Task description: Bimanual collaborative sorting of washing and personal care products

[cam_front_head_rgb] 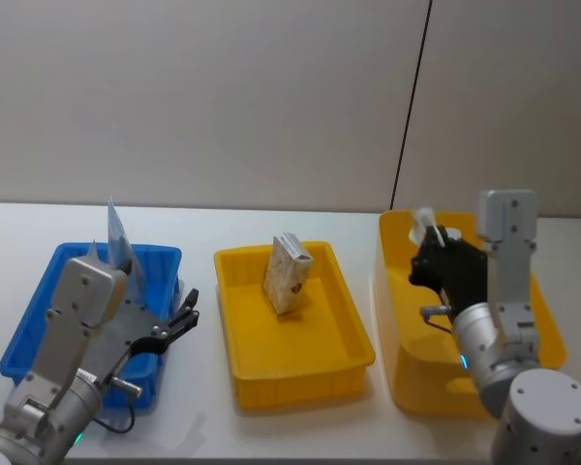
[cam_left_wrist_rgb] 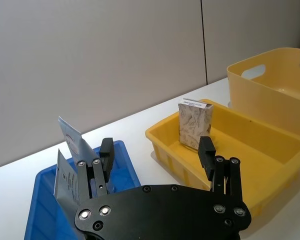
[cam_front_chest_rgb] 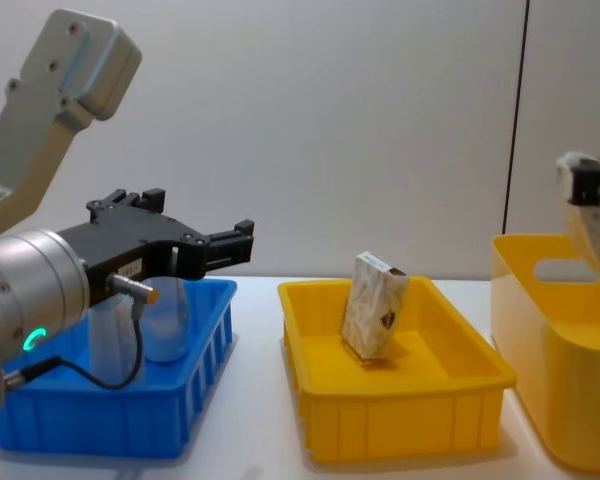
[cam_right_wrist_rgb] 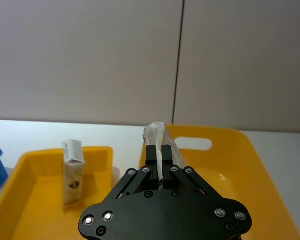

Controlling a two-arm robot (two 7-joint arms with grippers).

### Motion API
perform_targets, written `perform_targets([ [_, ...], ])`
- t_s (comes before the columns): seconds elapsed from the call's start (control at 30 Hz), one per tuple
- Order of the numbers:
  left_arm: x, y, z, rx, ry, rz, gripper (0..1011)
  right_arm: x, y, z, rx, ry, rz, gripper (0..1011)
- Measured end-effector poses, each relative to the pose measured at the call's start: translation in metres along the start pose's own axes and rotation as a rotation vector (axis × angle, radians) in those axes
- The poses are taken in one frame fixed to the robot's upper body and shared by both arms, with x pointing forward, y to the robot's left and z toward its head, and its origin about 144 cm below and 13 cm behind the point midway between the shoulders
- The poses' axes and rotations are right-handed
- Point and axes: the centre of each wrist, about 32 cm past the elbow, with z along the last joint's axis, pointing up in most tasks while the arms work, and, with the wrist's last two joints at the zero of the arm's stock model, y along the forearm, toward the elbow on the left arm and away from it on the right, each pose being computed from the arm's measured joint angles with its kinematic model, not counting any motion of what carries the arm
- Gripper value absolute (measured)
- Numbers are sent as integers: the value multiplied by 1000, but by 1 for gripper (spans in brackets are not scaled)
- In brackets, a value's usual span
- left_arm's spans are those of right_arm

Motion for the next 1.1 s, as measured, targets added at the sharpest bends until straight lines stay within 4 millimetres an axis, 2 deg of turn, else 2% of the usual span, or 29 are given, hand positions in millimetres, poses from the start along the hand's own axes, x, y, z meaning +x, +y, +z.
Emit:
perform_targets([
  [0.07, 0, 0, 0, 0, 0, 0, 1001, 3, -1, -2, -23, 4, -16, 35],
  [0.33, 0, 0, 0, 0, 0, 0, 1002, 10, -3, -11, -99, 26, -48, 329],
  [0.37, 0, 0, 0, 0, 0, 0, 1002, 10, -3, -11, -99, 26, -48, 329],
  [0.47, 0, 0, 0, 0, 0, 0, 1001, 12, -3, -13, -116, 30, -54, 457],
  [0.5, 0, 0, 0, 0, 0, 0, 1002, 12, -4, -13, -119, 30, -55, 457],
  [0.67, 0, 0, 0, 0, 0, 0, 1001, 12, -5, -14, -126, 29, -58, 660],
  [0.73, 0, 0, 0, 0, 0, 0, 1001, 12, -6, -14, -125, 28, -58, 702],
  [0.77, 0, 0, 0, 0, 0, 0, 1002, 12, -7, -13, -121, 27, -56, 764],
  [0.9, 0, 0, 0, 0, 0, 0, 1001, 12, -10, -12, -102, 23, -37, 878],
  [1.1, 0, 0, 0, 0, 0, 0, 1001, 11, -13, -10, -66, 17, 7, 993],
])
